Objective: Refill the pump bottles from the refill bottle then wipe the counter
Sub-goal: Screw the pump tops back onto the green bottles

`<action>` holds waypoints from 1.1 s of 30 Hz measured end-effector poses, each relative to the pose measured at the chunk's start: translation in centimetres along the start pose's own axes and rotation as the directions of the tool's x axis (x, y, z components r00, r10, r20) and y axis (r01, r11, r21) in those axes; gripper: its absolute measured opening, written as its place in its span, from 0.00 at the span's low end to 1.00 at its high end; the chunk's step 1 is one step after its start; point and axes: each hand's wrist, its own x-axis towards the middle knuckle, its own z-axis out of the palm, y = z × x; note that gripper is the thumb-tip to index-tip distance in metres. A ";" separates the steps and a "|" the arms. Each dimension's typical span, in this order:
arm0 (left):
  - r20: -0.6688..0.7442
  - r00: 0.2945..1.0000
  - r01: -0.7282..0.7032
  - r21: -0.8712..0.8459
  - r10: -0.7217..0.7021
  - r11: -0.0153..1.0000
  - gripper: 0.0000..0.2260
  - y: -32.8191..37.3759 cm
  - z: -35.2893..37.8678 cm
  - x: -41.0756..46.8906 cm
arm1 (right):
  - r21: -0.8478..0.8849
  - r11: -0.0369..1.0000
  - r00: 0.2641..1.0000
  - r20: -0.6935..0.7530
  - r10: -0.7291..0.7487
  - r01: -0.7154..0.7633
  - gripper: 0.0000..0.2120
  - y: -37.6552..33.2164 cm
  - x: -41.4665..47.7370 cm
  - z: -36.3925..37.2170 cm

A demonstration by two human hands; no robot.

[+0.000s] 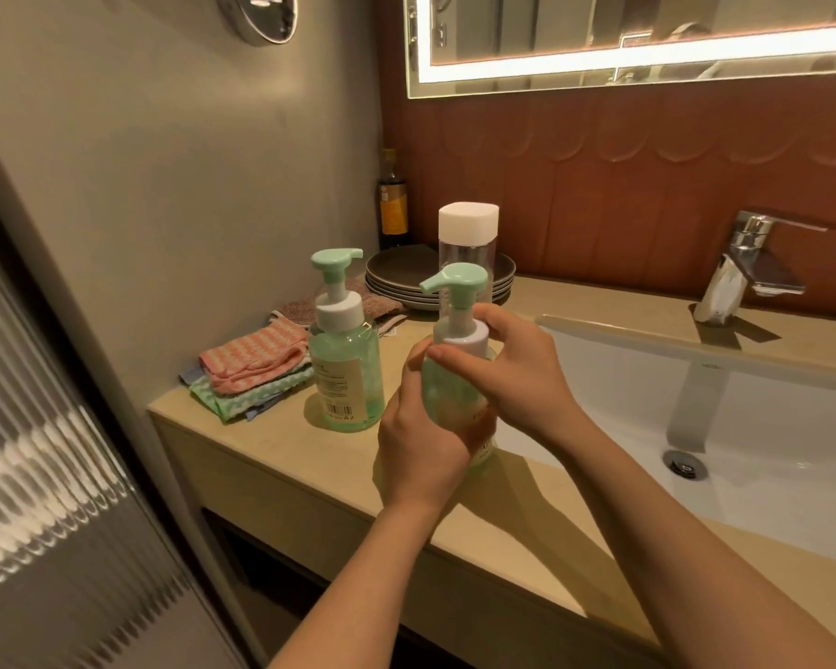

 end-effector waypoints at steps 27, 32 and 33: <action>-0.328 0.928 0.227 0.123 -0.176 0.966 0.43 0.1 -5.3 7.3 | -0.165 0.978 0.991 0.014 0.132 -0.128 0.43 1.5 -3.8 1.8; -0.266 0.950 0.260 0.392 -0.162 0.882 0.45 -0.4 -5.3 8.7 | -0.314 0.940 0.991 -0.071 0.117 -0.133 0.43 1.8 -3.4 2.1; -0.266 0.955 0.238 0.409 -0.135 0.881 0.44 -0.7 -5.5 8.9 | -0.323 0.937 0.990 -0.066 0.121 -0.136 0.42 1.9 -3.3 2.1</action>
